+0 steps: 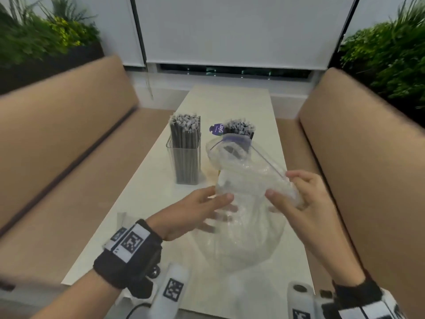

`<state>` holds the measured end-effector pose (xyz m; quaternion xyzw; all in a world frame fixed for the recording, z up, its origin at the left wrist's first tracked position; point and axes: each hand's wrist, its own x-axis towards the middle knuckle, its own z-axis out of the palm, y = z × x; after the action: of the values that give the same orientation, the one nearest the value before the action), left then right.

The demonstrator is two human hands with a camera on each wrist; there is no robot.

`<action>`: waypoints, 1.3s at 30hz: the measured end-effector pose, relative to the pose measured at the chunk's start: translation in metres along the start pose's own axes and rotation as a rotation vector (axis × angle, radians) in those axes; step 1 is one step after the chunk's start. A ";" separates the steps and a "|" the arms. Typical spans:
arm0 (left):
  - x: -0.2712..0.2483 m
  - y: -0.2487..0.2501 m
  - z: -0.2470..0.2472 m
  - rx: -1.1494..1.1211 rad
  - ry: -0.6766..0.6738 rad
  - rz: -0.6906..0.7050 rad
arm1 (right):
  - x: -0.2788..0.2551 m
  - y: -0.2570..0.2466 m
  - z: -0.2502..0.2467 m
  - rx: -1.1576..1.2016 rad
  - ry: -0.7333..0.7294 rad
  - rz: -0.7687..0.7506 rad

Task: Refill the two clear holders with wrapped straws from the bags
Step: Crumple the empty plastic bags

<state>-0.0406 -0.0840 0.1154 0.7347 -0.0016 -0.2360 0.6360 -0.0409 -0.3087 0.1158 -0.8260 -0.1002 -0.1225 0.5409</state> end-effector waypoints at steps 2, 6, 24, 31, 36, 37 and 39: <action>-0.003 0.009 0.001 -0.098 -0.001 0.058 | 0.000 -0.004 0.011 0.061 -0.071 0.024; -0.012 0.022 -0.005 -0.144 0.157 0.172 | 0.011 -0.006 0.026 0.555 -0.181 0.177; -0.128 0.048 -0.139 0.475 0.076 0.250 | 0.044 -0.112 0.135 0.507 -0.790 0.054; -0.155 -0.002 -0.201 0.344 0.419 0.208 | 0.025 -0.076 0.161 0.400 -0.576 0.248; -0.144 -0.070 -0.165 0.768 0.540 0.336 | -0.008 -0.013 0.204 0.050 -0.530 0.488; -0.137 -0.089 -0.150 0.873 0.463 0.241 | -0.013 0.000 0.211 0.005 -0.512 0.548; -0.118 -0.133 -0.126 1.043 0.337 -0.042 | -0.021 0.021 0.223 -0.002 -0.482 0.657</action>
<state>-0.1408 0.0943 0.0417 0.9801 -0.0019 -0.0958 0.1739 -0.0336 -0.1130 0.0051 -0.8198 0.0451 0.2536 0.5114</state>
